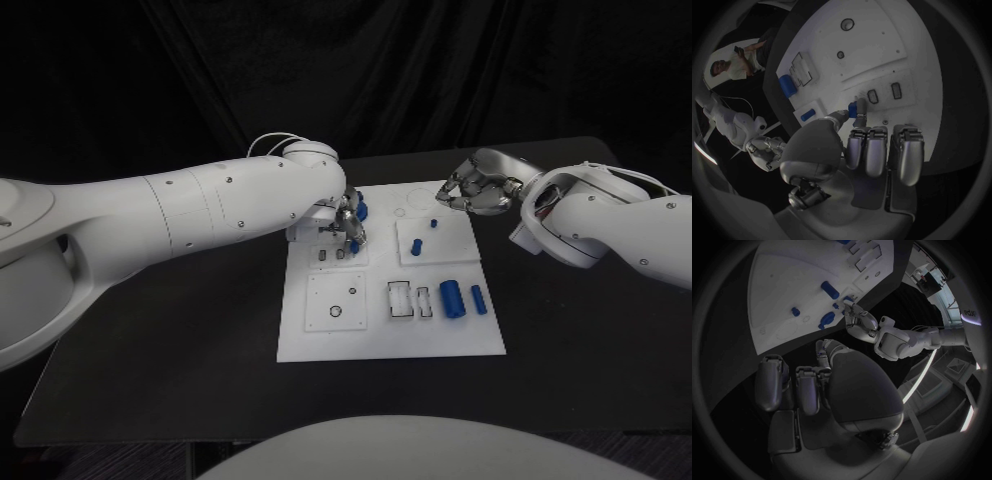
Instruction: Assemble the parts on the task board
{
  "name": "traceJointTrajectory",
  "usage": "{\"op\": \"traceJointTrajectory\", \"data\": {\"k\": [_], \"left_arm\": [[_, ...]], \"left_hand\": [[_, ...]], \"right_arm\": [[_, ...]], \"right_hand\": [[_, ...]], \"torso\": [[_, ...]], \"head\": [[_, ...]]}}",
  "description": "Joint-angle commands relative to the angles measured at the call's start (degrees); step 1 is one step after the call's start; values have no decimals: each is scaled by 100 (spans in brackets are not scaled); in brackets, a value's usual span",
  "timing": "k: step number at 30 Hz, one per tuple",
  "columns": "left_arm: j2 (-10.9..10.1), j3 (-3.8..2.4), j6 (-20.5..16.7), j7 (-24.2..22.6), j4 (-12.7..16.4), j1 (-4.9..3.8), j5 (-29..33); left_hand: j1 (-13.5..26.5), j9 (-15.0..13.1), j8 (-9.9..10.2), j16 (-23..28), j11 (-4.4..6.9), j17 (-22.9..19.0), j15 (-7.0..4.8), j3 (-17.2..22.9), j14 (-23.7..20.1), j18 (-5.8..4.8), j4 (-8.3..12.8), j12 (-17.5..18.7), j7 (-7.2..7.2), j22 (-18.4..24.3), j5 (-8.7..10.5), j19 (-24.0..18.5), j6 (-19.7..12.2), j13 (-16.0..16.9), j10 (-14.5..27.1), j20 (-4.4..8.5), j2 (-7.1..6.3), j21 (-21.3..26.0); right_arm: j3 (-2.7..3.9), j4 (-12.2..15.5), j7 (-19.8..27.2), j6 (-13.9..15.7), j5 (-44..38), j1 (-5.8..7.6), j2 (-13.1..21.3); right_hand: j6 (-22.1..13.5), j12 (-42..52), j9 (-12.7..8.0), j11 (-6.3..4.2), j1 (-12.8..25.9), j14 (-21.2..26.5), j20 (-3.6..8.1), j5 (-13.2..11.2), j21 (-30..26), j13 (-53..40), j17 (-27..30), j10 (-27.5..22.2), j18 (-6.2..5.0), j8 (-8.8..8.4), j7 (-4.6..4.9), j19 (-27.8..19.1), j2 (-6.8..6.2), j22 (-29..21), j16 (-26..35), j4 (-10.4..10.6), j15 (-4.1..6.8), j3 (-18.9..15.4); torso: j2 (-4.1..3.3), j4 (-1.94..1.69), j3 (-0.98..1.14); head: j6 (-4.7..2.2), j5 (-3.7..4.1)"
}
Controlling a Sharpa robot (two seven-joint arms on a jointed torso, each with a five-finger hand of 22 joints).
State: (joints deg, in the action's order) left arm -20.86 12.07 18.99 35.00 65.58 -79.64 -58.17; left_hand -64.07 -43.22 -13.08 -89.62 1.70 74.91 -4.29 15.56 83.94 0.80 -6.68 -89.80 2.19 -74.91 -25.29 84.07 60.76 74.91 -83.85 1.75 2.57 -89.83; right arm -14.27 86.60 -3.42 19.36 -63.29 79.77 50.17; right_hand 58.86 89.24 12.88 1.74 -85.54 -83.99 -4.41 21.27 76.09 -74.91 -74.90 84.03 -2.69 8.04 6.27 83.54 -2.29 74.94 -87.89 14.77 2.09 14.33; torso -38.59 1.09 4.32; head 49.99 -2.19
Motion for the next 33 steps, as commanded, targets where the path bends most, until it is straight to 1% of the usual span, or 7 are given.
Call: {"op": "traceJointTrajectory", "data": {"k": [1, 7, 10, 14, 21, 23, 33], "left_arm": [[-11, 3, 95, -77, 32, 28, 6], [-70, 3, 43, -59, 85, 35, 6], [-120, 3, -16, -42, 129, 39, 6], [-185, 4, -89, -21, 193, 46, 6], [-338, 4, -297, 26, 325, 75, 5], [-388, 4, -364, 35, 357, 89, 4], [-621, 5, -671, 48, 520, 142, 4]], "left_hand": [[6, -15, 32, -38, 21, 1509, -9, 92, 606, -80, 17, -20, -5, -1509, -44, 593, 41, 1509, -615, 34, -62, -17], [72, -43, 50, -38, 21, 1509, -10, 230, 606, -80, 56, -20, -2, -1509, -95, 593, 46, 1509, -615, 35, -99, -17], [98, -52, 56, -38, 20, 1509, -10, 271, 606, -80, 66, -20, 0, -1509, -109, 593, 48, 1509, -615, 35, -112, -17], [110, -56, 56, -38, 19, 1509, -10, 285, 606, -80, 66, -20, 0, -1509, -111, 593, 52, 1509, -615, 35, -113, -17], [191, -80, 59, -38, 21, 1509, -12, 351, 606, -80, 65, -20, -2, -1509, -114, 593, 76, 1509, -615, 36, -147, -17], [210, -83, 62, -38, 21, 1509, -13, 362, 606, -80, 61, -20, -1, -1509, -109, 593, 79, 1509, -615, 37, -152, -17], [256, -91, 65, -38, 25, 1509, -15, 400, 606, -80, 51, -20, -5, -1509, -107, 593, 97, 1509, -615, 38, -155, -17]], "right_arm": [[4, 3, -130, -40, -4, -9, 4], [4, 6, -144, -58, -4, -9, 11], [4, 9, -156, -68, -4, -9, 19], [4, 10, -172, -83, -4, -9, 27], [4, 12, -201, -120, -4, -9, 37], [4, 14, -206, -130, -4, -9, 43], [4, 9, -234, -194, -4, -9, 45]], "right_hand": [[10, -26, 6, 22, -60, -503, -1, 37, -20, -1394, -1278, 451, -68, -21, 8, -30, -13, 1061, 23, -2, -29, 24], [10, -26, 6, 22, -60, -503, -1, 37, -20, -1394, -1278, 451, -68, -21, 8, -30, -13, 1061, 23, -2, -29, 24], [10, -26, 6, 22, -60, -503, -1, 37, -20, -1394, -1278, 451, -68, -21, 8, -30, -13, 1061, 23, -2, -29, 24], [10, -26, 6, 22, -60, -503, -1, 37, -20, -1394, -1278, 451, -68, -21, 8, -30, -13, 1061, 23, -2, -29, 24], [11, -28, 8, 25, -61, -500, -2, 39, -21, -1392, -1273, 448, -68, -21, 10, -31, -13, 1061, 28, -4, -30, 30], [11, -28, 8, 25, -61, -500, -2, 39, -21, -1392, -1273, 448, -68, -21, 10, -31, -13, 1061, 28, -4, -30, 30], [11, -29, 8, 25, -61, -499, -2, 40, -26, -1391, -1271, 447, -69, -21, 11, -33, -12, 1059, 31, -4, -31, 32]], "torso": [[0, -6, -1], [0, -6, -2], [-2, 2, -2], [-2, -1, -3], [1, -5, -1], [5, -8, -1], [8, -4, 1]], "head": [[1, 3], [1, -7], [1, -13], [1, -26], [1, -60], [1, -52], [1, -107]]}}
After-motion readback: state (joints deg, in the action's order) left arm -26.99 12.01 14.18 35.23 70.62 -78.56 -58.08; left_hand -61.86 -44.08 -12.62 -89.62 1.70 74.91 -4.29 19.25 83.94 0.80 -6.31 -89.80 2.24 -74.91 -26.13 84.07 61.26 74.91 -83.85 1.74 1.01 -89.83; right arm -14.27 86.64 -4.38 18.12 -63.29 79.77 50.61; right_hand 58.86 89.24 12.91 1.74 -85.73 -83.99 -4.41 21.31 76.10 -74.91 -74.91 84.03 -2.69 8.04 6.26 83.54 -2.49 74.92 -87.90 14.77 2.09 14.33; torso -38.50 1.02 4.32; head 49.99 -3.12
